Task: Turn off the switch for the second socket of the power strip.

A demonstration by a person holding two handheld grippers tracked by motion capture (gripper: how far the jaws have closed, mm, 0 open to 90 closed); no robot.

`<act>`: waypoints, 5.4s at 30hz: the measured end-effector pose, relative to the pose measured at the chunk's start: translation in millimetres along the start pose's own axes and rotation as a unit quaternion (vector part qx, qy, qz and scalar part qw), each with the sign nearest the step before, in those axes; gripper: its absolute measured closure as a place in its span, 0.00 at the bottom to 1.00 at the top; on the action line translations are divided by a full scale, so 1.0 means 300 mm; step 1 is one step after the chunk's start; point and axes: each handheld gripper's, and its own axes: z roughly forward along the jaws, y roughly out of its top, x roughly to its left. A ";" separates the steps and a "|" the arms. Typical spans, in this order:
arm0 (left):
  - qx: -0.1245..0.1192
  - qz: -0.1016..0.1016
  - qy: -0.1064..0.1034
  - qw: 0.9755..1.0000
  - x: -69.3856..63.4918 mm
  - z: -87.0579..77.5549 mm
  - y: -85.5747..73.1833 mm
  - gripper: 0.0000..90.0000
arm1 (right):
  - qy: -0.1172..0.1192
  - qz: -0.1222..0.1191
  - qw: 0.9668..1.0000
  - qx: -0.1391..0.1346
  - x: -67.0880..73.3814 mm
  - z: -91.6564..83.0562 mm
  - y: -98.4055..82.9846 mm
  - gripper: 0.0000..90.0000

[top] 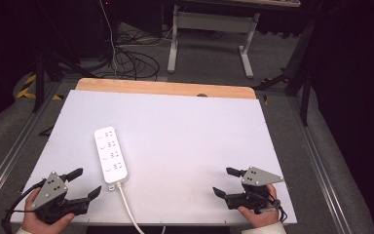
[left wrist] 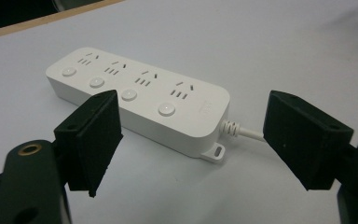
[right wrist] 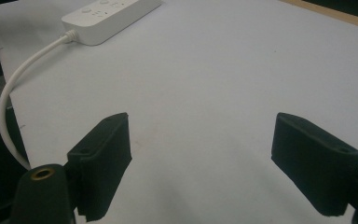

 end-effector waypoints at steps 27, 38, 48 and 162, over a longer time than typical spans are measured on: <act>0.004 -0.006 -0.006 1.000 -0.003 -0.015 0.019 0.25 | 0.002 0.003 1.000 0.000 -0.001 0.006 -0.003 0.23; -0.002 -0.014 -0.003 1.000 0.009 -0.019 0.057 0.26 | 0.003 0.006 1.000 0.001 -0.002 0.010 -0.004 0.23; -0.001 -0.021 -0.005 1.000 0.030 0.003 0.101 0.27 | 0.004 0.007 1.000 0.001 -0.002 0.012 -0.005 0.24; 0.222 -0.036 -0.003 0.974 0.185 0.319 0.232 1.00 | 0.021 0.005 1.000 0.001 0.001 0.020 -0.008 0.22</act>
